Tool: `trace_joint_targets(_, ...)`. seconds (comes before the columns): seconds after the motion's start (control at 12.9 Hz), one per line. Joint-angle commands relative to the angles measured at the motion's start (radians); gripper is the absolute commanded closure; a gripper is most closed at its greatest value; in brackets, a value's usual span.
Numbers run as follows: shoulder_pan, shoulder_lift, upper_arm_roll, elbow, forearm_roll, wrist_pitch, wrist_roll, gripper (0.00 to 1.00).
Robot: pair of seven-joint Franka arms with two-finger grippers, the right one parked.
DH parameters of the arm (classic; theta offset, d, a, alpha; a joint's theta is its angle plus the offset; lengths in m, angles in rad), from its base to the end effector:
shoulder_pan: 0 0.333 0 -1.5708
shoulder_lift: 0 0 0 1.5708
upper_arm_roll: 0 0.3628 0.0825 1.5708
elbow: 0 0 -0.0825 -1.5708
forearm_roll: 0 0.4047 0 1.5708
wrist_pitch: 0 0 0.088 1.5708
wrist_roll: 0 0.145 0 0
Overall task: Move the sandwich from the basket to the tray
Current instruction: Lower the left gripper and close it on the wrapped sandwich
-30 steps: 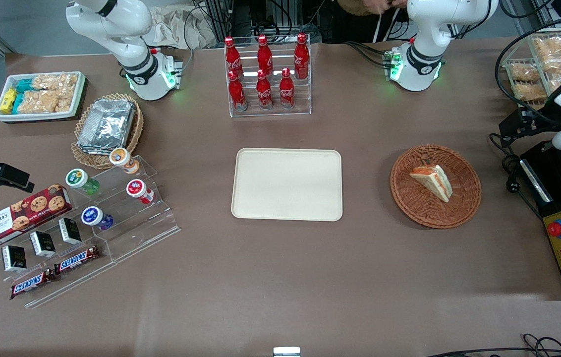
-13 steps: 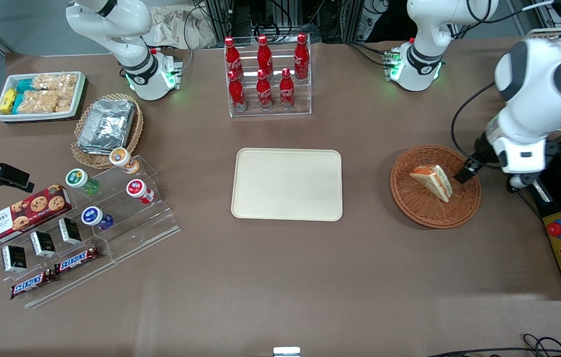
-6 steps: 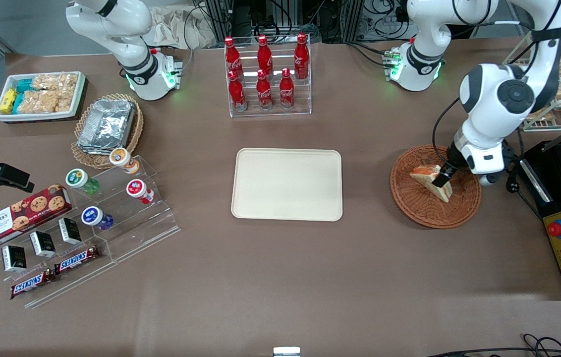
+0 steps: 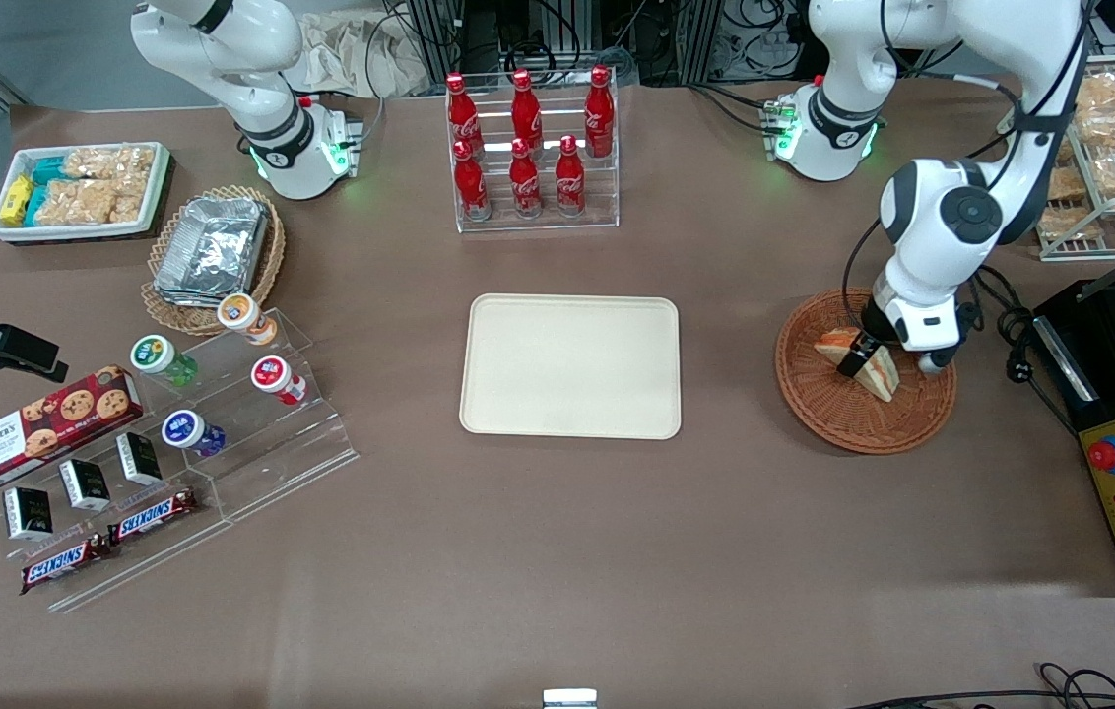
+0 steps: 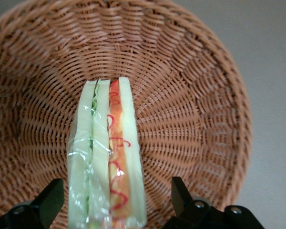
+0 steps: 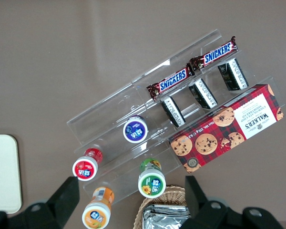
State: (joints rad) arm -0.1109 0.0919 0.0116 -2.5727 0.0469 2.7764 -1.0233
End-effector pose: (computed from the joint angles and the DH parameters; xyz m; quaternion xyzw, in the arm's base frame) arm 0.4757 -0.0487 0.2308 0.9031 0.4257 0.0527 0.0212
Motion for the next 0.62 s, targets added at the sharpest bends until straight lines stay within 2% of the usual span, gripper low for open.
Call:
trace_joint_targets(0.0,0.005,0.045,0.051,-0.018,0.066,0.09,-0.015,0.34)
trace_joint_targets(0.08,0.005,0.045,0.059,-0.017,0.071,0.091,-0.002,0.99)
trace_joint_targets(0.39,0.004,0.028,0.059,-0.003,0.07,0.081,-0.018,1.0)
trace_joint_targets(0.54,-0.003,-0.03,0.054,0.015,0.07,-0.013,-0.015,1.0)
